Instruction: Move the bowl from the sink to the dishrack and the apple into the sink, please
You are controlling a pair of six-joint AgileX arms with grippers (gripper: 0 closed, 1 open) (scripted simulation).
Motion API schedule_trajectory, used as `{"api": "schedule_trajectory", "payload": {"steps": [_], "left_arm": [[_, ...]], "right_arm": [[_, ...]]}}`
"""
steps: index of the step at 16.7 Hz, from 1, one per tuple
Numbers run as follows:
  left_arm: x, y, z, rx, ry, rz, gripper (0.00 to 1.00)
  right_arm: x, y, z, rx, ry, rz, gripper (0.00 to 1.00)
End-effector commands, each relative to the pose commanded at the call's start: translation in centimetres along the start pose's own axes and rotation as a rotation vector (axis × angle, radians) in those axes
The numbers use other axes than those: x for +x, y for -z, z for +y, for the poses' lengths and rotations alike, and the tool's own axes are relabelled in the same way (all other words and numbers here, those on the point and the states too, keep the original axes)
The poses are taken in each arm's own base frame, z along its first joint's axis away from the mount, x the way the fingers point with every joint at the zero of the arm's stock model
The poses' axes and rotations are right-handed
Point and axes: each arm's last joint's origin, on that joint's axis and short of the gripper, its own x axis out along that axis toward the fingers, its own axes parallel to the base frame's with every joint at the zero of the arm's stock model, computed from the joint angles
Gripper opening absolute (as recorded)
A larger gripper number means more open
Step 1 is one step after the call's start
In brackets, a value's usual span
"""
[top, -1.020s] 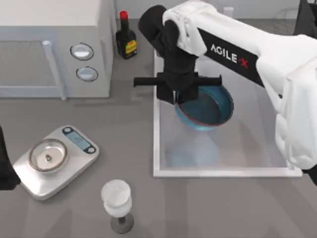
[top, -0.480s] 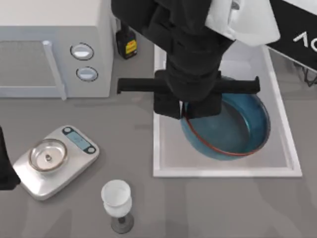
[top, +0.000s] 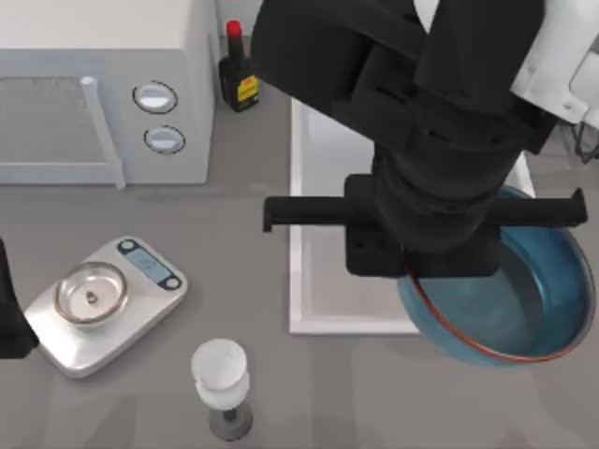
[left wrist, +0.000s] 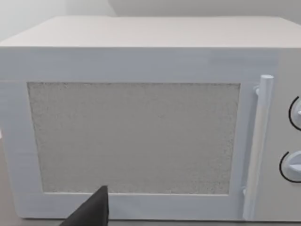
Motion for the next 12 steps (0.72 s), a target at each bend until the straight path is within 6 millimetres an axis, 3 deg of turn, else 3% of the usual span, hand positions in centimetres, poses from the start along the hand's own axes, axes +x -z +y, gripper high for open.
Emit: {"api": "schedule_trajectory", "payload": {"steps": [6, 9, 12], "left_arm": [[0.0, 0.0, 0.0, 0.000, 0.000, 0.000, 1.00], [0.0, 0.0, 0.0, 0.000, 0.000, 0.000, 1.00], [0.0, 0.0, 0.0, 0.000, 0.000, 0.000, 1.00]], "right_arm": [[-0.1, -1.4, -1.3, 0.018, -0.070, -0.011, 0.00], [-0.3, -4.4, -4.2, 0.058, -0.215, -0.071, 0.00], [-0.5, -8.4, -9.0, 0.110, -0.377, -0.231, 0.00]]}}
